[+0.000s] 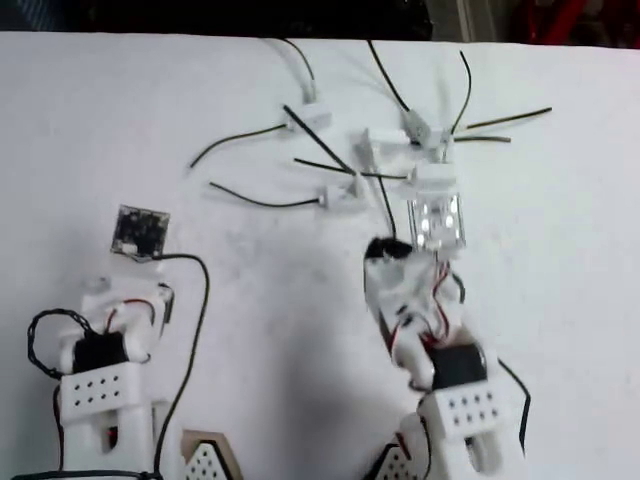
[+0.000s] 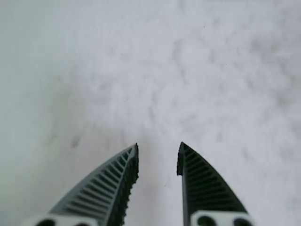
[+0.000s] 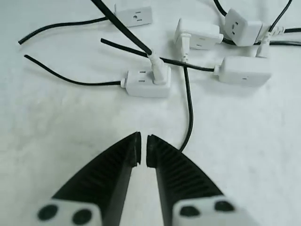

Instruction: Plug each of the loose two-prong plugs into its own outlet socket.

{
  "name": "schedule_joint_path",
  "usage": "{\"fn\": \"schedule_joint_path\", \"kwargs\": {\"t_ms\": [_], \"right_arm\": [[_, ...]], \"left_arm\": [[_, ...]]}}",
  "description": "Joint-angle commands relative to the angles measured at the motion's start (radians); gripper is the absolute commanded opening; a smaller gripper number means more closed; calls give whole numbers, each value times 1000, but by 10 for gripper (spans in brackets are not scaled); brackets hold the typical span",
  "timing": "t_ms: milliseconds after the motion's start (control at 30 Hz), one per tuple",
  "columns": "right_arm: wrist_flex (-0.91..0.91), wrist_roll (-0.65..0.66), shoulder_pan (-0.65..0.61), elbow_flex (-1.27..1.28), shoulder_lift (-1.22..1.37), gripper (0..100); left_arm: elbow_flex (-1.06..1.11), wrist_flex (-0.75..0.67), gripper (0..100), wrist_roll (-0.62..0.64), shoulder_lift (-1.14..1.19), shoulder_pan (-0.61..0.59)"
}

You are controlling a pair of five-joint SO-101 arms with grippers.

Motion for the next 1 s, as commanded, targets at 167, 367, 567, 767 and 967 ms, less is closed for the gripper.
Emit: {"fn": "schedule_joint_path", "kwargs": {"t_ms": [167,367,567,767,967], "right_arm": [[133,12,18,201,-455,20],[182,12,18,245,-486,21],[191,12,18,313,-515,21],[282,12,18,311,-515,21],[409,12,18,311,-515,21]], "left_arm": [[-26,-32,146,219,-70,70],[74,-20,146,227,-289,77],[227,-17,146,230,-576,77],[272,103,188,230,-734,124],[273,180,229,229,-725,186]]}}
